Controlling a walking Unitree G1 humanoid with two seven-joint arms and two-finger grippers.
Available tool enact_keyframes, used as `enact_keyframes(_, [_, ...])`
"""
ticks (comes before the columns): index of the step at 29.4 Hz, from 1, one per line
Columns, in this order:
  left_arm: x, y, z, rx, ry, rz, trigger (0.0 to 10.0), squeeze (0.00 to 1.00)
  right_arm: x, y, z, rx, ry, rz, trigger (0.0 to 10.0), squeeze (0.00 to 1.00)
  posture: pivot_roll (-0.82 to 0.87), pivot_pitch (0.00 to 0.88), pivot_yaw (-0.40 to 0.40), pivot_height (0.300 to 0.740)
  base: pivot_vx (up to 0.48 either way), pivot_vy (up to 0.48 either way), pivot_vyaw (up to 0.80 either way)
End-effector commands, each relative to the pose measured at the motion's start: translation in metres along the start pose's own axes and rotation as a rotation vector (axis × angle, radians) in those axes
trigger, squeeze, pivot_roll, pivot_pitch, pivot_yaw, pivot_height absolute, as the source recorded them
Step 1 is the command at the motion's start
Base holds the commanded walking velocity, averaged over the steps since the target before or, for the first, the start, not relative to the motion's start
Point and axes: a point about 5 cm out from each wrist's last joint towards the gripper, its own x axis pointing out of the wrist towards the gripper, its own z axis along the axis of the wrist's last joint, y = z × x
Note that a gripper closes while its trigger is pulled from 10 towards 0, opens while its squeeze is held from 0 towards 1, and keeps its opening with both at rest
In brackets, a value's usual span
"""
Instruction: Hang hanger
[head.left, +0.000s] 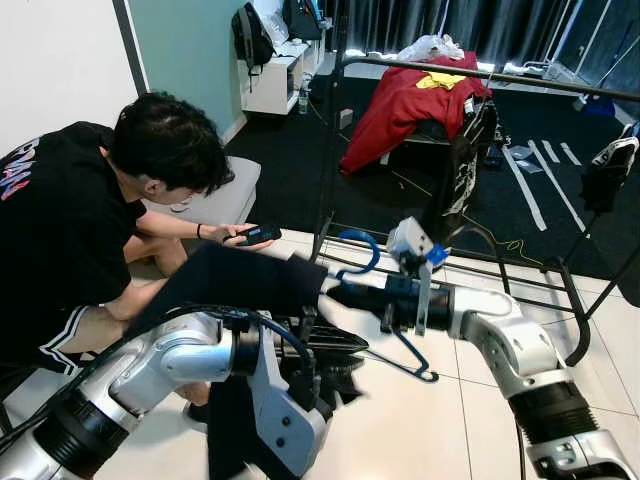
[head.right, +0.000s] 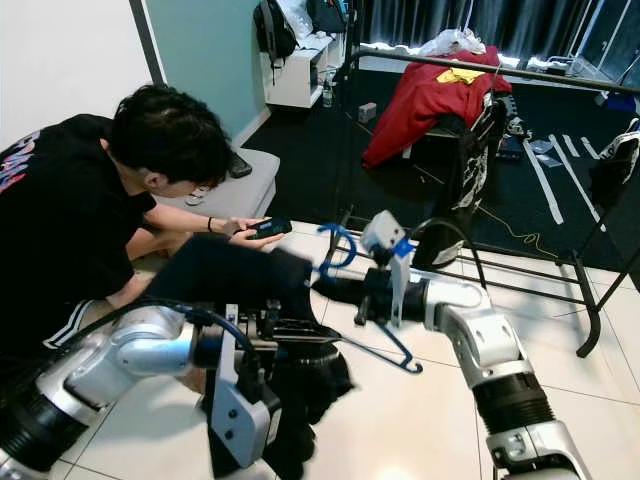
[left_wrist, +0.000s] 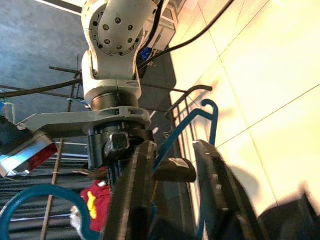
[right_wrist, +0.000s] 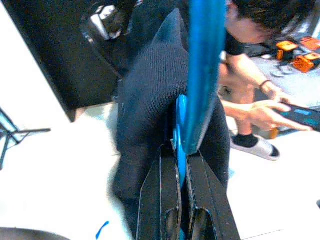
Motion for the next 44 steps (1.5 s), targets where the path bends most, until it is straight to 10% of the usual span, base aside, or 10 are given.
enact_keyframes(1, [-0.001, -0.001, 0.001, -0.020, 0.005, -0.018, 10.0, 1.00, 0.000, -0.002, 0.007, -0.024, -0.043, -0.017, 10.0, 0.00, -0.06, 0.028, -0.002, 0.740, 0.000, 0.000, 0.00])
enact_keyframes(20, [-0.059, 0.049, -0.038, -0.123, 0.353, 0.378, 10.0, 1.00, -0.013, 0.016, 0.027, 0.027, -0.193, 0.153, 10.0, 0.00, -0.05, 0.034, 0.000, 0.740, 0.000, 0.000, 0.00])
enact_keyframes(21, [-0.068, 0.053, -0.041, -0.143, 0.387, 0.421, 10.0, 0.14, -0.016, 0.020, 0.022, 0.020, -0.155, 0.191, 10.0, 0.00, -0.05, 0.035, -0.003, 0.740, 0.000, 0.000, 0.00])
enact_keyframes(22, [-0.074, 0.055, -0.042, -0.160, 0.409, 0.440, 10.0, 0.00, -0.019, 0.023, 0.018, 0.013, -0.116, 0.222, 10.0, 0.00, -0.05, 0.035, -0.004, 0.740, 0.000, 0.000, 0.00])
enact_keyframes(44, [-0.097, 0.020, -0.021, -0.570, 0.389, -0.079, 10.0, 0.00, -0.018, 0.043, 0.000, -0.023, 0.071, 0.387, 10.0, 0.00, -0.04, 0.030, 0.008, 0.740, 0.000, 0.000, 0.00])
